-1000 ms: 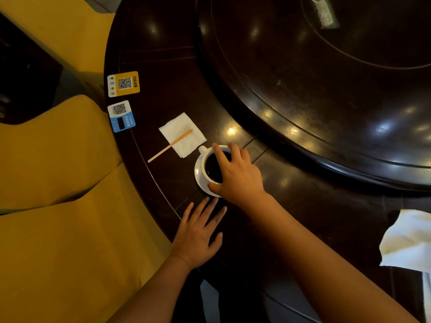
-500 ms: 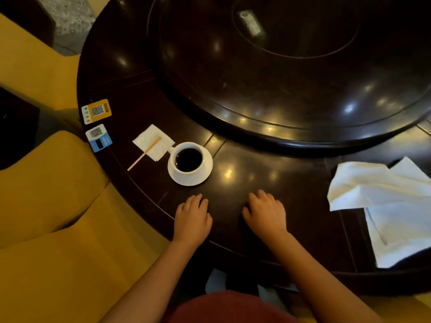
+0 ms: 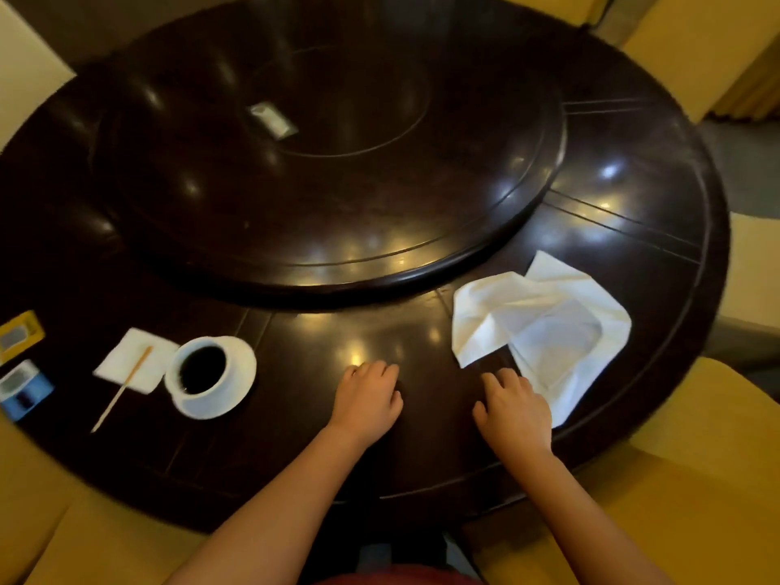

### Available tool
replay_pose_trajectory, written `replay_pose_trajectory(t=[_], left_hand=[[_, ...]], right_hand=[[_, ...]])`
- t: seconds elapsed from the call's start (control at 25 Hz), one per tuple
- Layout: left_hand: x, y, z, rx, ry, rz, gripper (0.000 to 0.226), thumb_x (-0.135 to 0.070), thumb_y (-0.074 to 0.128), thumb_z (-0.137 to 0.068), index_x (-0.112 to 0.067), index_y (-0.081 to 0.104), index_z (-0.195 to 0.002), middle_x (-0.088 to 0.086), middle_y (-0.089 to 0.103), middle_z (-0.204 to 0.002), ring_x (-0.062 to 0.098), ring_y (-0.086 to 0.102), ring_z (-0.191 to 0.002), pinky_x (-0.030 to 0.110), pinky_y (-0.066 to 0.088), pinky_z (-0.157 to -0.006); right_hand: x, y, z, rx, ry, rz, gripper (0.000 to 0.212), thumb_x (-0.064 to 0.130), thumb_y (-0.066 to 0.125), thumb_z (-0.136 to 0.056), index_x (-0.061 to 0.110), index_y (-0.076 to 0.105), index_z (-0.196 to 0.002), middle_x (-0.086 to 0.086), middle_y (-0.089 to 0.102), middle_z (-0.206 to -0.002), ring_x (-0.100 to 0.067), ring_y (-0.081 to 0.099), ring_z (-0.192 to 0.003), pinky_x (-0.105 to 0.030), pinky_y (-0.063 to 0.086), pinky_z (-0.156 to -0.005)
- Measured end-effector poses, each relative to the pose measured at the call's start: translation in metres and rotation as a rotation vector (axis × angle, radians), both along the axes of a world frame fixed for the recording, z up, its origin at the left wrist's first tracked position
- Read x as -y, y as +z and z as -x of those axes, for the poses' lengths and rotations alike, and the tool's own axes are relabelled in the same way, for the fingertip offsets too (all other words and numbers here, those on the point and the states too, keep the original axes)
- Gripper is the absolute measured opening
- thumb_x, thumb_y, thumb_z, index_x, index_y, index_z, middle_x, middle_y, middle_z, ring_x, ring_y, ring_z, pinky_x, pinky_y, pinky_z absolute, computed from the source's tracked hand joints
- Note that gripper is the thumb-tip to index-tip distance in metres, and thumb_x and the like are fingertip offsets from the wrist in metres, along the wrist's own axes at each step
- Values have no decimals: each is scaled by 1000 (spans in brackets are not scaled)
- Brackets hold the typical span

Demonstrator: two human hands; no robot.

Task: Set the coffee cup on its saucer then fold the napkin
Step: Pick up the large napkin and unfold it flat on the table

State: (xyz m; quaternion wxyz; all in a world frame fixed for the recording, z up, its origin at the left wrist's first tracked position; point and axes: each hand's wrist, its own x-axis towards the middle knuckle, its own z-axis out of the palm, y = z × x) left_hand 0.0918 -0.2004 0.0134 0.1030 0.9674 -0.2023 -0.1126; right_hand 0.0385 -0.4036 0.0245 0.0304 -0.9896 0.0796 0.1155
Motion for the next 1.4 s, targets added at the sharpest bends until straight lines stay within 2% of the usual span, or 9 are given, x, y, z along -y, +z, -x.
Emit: replay_pose_trajectory(t=[0.24,0.4,0.6,0.76,0.96,1.08,1.2,1.32,1.4], left_hand=[[84,-3,-37,41,-173,37,51,-40,52,-88,-19,42,-134,1,47,-134,20,39,-125,37,30,-103],[132,-19,-54,-8,-255,-12,57,-40,56,-87,-18,37,-135,4,44,-135,23,39,-124,38,35,-99],[155,-37,-66,-39,-219,-98,29,-19,51,-90,-13,48,-119,6,50,-119,25,46,-109,34,43,-81],[146,-33,-71,-97,-186,-34,21,-3,41,-91,-10,59,-100,7,56,-103,23,53,-92,34,49,-74],[88,-15,-63,-91,100,191,12,-13,54,-89,-22,56,-81,-8,54,-84,5,51,-75,21,47,-66],[45,5,-62,-47,247,304,13,-10,60,-86,-22,58,-80,-9,55,-80,2,52,-74,21,47,-66],[8,23,-58,14,313,369,12,-5,63,-83,-17,61,-79,-5,58,-78,5,54,-73,23,48,-65],[-24,36,-48,37,368,391,14,-4,63,-83,-17,59,-77,-3,58,-79,12,57,-76,20,43,-60],[-34,43,-41,17,353,350,12,-10,64,-81,-15,63,-91,-1,60,-96,20,58,-94,25,45,-70]], right_hand=[[70,6,-22,298,-197,17,69,21,73,-72,13,43,-135,-23,33,-145,-40,27,-135,-58,36,-98],[101,-8,-36,210,-271,29,73,29,71,-76,14,35,-138,-21,19,-152,-38,14,-140,-55,31,-104],[118,-29,-40,19,-287,-106,36,31,57,-86,7,51,-113,-14,54,-122,-29,45,-116,-35,47,-87],[124,-28,-31,140,-194,-251,34,23,57,-88,9,54,-118,-8,60,-114,-22,54,-107,-29,49,-77],[117,-4,-20,402,127,-297,8,0,69,-77,4,62,-76,-11,62,-73,-27,59,-66,-28,46,-49],[98,12,-24,554,237,-317,14,0,58,-82,7,56,-94,-13,62,-83,-25,57,-72,-28,50,-56],[74,26,-37,456,59,-490,26,3,59,-86,6,58,-112,-11,65,-98,-25,63,-84,-30,51,-70],[49,36,-53,320,27,-503,15,16,58,-89,12,66,-101,-5,61,-91,-21,60,-81,-14,35,-62],[29,47,-61,300,69,-576,12,19,60,-88,14,67,-95,0,52,-90,-14,51,-82,-11,31,-62]])
